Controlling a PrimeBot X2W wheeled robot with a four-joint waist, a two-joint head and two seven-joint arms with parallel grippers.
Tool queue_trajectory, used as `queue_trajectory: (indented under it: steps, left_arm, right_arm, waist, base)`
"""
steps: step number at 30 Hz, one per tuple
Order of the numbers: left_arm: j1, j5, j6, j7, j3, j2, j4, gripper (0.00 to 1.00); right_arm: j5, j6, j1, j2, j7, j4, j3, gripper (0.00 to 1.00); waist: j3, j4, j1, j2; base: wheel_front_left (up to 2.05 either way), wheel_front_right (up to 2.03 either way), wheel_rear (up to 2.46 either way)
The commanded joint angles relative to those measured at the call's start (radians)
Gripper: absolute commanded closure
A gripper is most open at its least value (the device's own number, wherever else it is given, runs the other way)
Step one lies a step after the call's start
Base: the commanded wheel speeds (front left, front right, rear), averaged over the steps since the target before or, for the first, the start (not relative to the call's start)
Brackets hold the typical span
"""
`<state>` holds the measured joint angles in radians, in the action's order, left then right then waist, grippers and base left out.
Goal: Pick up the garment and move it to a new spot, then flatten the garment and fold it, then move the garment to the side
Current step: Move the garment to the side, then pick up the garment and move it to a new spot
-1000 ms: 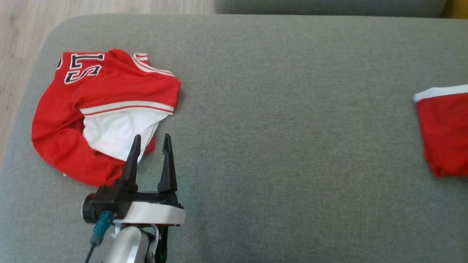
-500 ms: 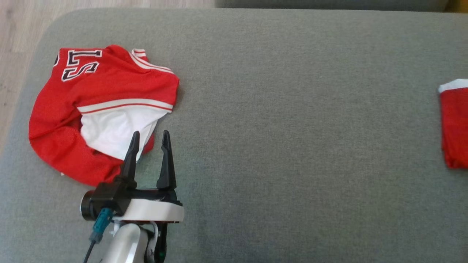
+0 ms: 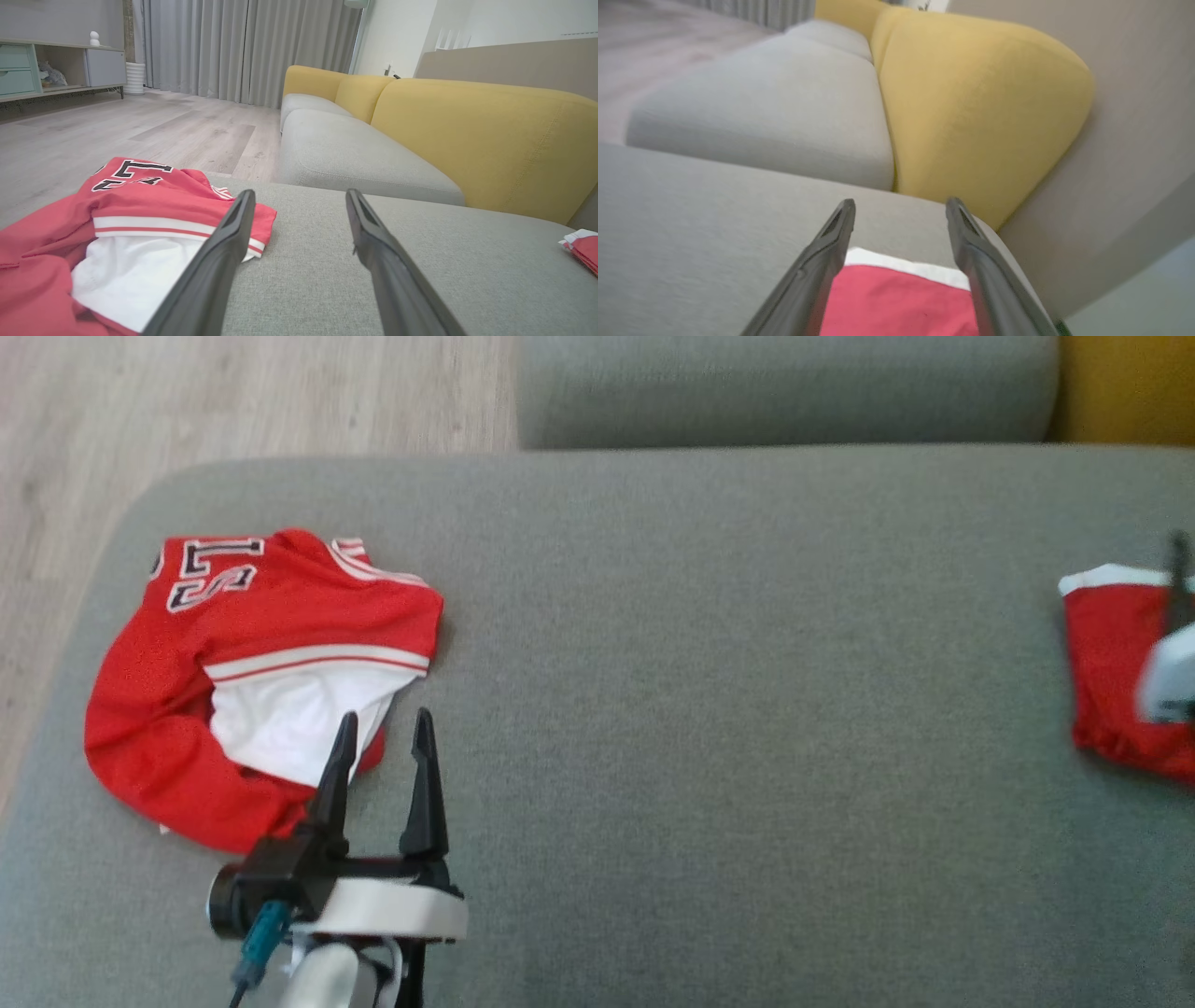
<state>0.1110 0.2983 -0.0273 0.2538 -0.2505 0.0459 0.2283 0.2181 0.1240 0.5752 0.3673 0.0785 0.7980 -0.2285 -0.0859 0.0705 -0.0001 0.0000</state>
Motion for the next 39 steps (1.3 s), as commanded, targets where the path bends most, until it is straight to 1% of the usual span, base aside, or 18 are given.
queue_trajectory:
  steps: [1,3,5,8,10,11,12,15,18,22,27,39]
  left_arm:
    - [0.012,-0.011,-0.002,0.008,0.046,0.004,-0.029,0.00]
    - [0.002,-0.014,-0.003,0.008,0.056,0.004,-0.032,0.00]
    - [-0.008,-0.019,-0.005,0.008,0.065,0.004,-0.037,0.00]
    - [-0.027,-0.023,-0.005,0.008,0.070,0.004,-0.042,0.00]
    - [-0.039,-0.022,-0.006,0.008,0.073,0.004,-0.045,0.00]
    - [-0.045,-0.022,-0.007,0.008,0.076,0.004,-0.048,0.00]
    - [-0.045,-0.022,-0.007,0.008,0.076,0.004,-0.048,0.00]
    - [-0.059,-0.020,-0.008,0.008,0.084,0.004,-0.055,0.00]
    - [-0.073,-0.017,-0.008,0.008,0.093,0.004,-0.058,0.00]
    - [-0.089,-0.024,-0.005,0.008,0.100,0.004,-0.054,0.00]
    - [-0.095,-0.029,-0.005,0.008,0.108,0.004,-0.055,0.00]
    - [-0.097,-0.029,-0.006,0.008,0.108,0.004,-0.054,0.00]
  right_arm:
    - [-0.016,0.007,-0.015,-0.060,0.031,-0.096,0.004,0.00]
    - [-0.041,0.007,-0.033,-0.139,0.050,-0.172,0.008,0.00]
    - [-0.093,0.007,-0.063,-0.215,0.071,-0.249,0.026,0.00]
    - [-0.185,0.007,-0.137,-0.283,0.097,-0.361,0.078,0.00]
    - [-0.245,0.007,-0.197,-0.306,0.105,-0.424,0.121,0.00]
    - [-0.276,0.007,-0.228,-0.311,0.114,-0.452,0.140,0.00]
    - [-0.276,0.007,-0.228,-0.311,0.114,-0.452,0.140,0.00]
    - [-0.345,0.007,-0.313,-0.316,0.144,-0.500,0.205,0.00]
    - [-0.405,0.007,-0.398,-0.317,0.170,-0.519,0.262,0.00]
    - [-0.431,0.007,-0.494,-0.317,0.182,-0.541,0.311,0.00]
    - [-0.411,0.007,-0.575,-0.317,0.183,-0.588,0.317,0.00]
    - [-0.417,0.007,-0.581,-0.317,0.183,-0.601,0.303,0.00]
  waist:
    - [0.043,-0.009,0.0001,0.0000]
    - [0.060,-0.011,0.0001,0.0000]
    - [0.078,-0.011,0.0001,0.0000]
    - [0.100,-0.010,0.0001,0.0000]
    - [0.108,-0.009,0.0001,0.0000]
    - [0.110,-0.009,0.0001,0.0000]
    - [0.110,-0.009,0.0001,0.0000]
    - [0.114,-0.007,0.0001,0.0000]
    - [0.118,-0.001,0.0001,0.0000]
    - [0.116,0.005,0.0001,0.0000]
    - [0.112,0.007,0.0001,0.0000]
    - [0.117,0.004,0.0001,0.0000]
  base:
    - [0.00,0.00,0.00]
    - [0.00,0.00,0.00]
    - [0.00,0.00,0.00]
    - [0.00,0.00,0.00]
    - [0.00,0.00,0.00]
    - [0.00,0.00,0.00]
    - [0.00,0.00,0.00]
    - [0.00,0.00,0.00]
    - [0.00,0.00,0.00]
    - [0.00,0.00,0.00]
    - [0.00,0.00,0.00]
    - [0.00,0.00,0.00]
